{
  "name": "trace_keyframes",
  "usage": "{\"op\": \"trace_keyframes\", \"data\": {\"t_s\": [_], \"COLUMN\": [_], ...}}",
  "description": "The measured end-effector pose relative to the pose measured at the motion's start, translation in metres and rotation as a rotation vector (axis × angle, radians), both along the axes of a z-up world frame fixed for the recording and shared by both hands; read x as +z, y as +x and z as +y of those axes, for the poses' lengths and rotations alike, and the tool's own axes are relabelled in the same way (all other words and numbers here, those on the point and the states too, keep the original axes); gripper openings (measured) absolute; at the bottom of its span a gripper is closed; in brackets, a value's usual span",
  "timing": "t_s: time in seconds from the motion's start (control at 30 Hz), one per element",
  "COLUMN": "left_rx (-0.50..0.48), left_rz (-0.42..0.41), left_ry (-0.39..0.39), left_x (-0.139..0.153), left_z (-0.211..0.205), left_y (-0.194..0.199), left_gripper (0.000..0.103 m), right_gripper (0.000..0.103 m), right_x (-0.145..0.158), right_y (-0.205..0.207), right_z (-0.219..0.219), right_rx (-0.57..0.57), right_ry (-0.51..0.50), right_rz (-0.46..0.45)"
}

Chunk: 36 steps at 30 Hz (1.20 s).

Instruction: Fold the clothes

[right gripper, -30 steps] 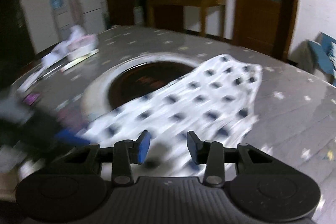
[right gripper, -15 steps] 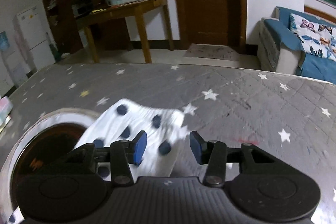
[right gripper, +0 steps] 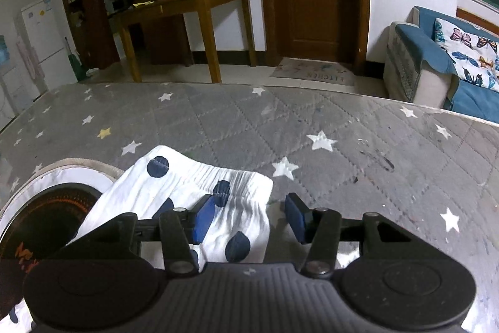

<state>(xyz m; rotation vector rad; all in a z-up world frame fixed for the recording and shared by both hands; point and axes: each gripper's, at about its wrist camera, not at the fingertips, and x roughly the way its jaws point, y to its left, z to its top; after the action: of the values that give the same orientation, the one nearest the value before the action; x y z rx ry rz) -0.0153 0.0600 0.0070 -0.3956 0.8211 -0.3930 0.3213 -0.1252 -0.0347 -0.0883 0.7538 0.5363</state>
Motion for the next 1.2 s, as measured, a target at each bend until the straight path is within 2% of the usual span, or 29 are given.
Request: {"op": "trace_keyframes", "data": {"t_s": [0.03, 0.2, 0.3, 0.53, 0.7, 0.87, 1.2], "left_rx": [-0.001, -0.004, -0.002, 0.012, 0.043, 0.087, 0.187], "left_rz": [-0.001, -0.002, -0.002, -0.015, -0.033, -0.041, -0.046], "left_ry": [-0.003, -0.008, -0.005, 0.013, 0.038, 0.064, 0.085], "left_x": [0.000, 0.000, 0.001, 0.006, 0.011, 0.013, 0.009], "left_z": [0.000, 0.000, -0.001, 0.001, 0.005, 0.011, 0.032], "left_y": [0.000, -0.002, -0.003, -0.007, -0.018, -0.029, -0.051], "left_gripper": [0.080, 0.082, 0.082, 0.083, 0.085, 0.087, 0.089], "right_gripper": [0.049, 0.017, 0.013, 0.012, 0.012, 0.011, 0.010], "right_x": [0.000, 0.003, 0.005, 0.030, 0.056, 0.080, 0.101], "right_y": [0.000, 0.002, 0.000, -0.021, -0.051, -0.095, -0.200], "right_z": [0.001, 0.004, 0.005, 0.000, -0.004, -0.004, 0.001], "right_rx": [0.002, 0.008, 0.001, 0.017, 0.060, 0.130, 0.274], "right_ry": [-0.002, 0.023, 0.026, 0.066, 0.096, 0.118, 0.141], "right_rz": [-0.001, 0.004, 0.000, -0.042, -0.070, -0.092, -0.096]}}
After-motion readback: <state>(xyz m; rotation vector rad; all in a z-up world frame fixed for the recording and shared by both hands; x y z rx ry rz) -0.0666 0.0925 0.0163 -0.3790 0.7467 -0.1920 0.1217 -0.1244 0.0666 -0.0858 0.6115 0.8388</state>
